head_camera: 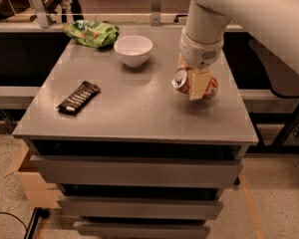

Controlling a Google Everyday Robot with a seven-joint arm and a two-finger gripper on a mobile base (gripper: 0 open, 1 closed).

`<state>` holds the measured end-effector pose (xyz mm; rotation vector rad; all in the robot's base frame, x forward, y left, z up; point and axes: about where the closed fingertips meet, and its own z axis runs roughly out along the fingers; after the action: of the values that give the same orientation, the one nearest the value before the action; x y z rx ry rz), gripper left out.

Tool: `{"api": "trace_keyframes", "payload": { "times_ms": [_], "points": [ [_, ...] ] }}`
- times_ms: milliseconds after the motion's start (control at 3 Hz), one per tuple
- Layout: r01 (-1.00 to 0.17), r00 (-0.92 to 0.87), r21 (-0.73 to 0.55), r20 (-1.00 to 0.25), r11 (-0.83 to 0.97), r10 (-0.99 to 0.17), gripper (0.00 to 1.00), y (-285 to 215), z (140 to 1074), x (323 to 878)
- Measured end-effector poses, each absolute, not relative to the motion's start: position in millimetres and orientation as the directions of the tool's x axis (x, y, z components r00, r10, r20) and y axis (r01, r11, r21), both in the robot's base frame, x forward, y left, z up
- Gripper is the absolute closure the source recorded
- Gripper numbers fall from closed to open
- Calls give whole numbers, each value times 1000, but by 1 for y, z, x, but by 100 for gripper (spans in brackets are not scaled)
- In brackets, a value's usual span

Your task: Knock coke can over

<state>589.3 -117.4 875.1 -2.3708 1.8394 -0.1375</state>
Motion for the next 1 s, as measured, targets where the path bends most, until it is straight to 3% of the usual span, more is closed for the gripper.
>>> {"api": "trace_keyframes", "payload": {
  "times_ms": [667, 1000],
  "points": [
    [-933, 345, -94, 48, -348, -937, 100, -98, 854, 592],
    [-932, 345, -103, 47, -348, -938, 82, -98, 854, 593]
  ]
}}
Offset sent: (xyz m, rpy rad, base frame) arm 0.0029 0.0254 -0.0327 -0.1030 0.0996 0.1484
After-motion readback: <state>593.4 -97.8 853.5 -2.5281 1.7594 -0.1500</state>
